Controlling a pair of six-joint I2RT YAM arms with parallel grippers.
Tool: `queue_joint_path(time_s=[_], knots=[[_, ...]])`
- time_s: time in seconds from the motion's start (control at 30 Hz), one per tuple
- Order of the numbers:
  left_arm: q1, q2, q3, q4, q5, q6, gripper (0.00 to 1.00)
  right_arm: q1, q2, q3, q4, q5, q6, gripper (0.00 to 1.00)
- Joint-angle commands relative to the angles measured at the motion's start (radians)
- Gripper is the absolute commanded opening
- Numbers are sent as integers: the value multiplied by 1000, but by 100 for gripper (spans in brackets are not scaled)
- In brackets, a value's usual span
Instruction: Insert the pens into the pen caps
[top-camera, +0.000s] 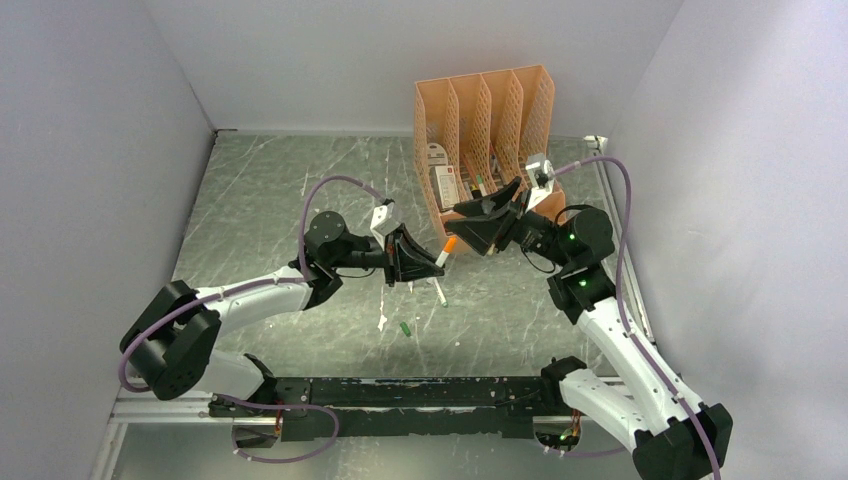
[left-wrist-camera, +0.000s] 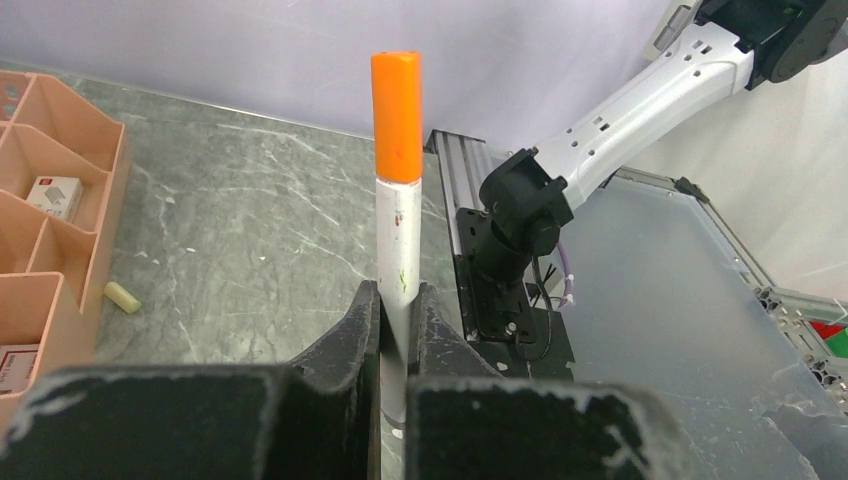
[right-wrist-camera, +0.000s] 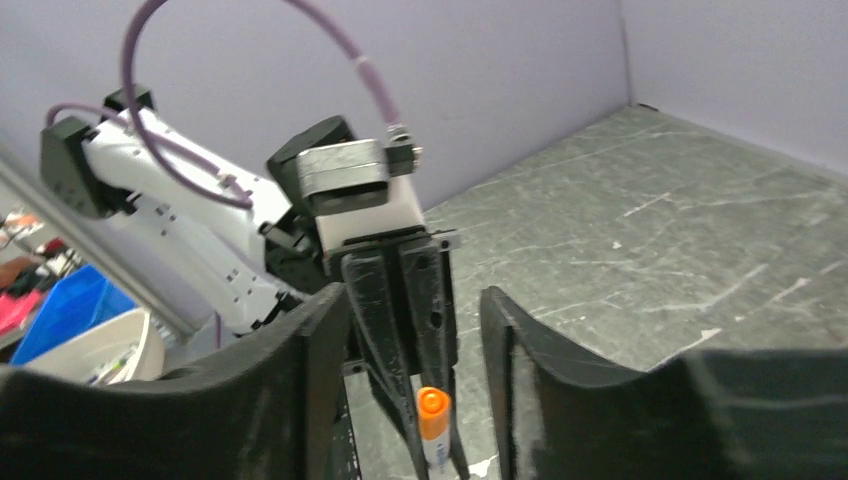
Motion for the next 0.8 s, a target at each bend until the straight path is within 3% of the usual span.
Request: queue_joint_path(time_s=[0.0, 0.37, 0.77], knots=[[11, 18, 42, 48, 28, -19, 7, -4, -18, -15, 64, -126, 23, 45], [11, 77, 55, 200, 39, -139, 7, 0, -39, -66, 8, -93, -40, 45], [10, 72, 59, 212, 27, -148, 7, 0, -7, -90, 26, -87, -46, 47]])
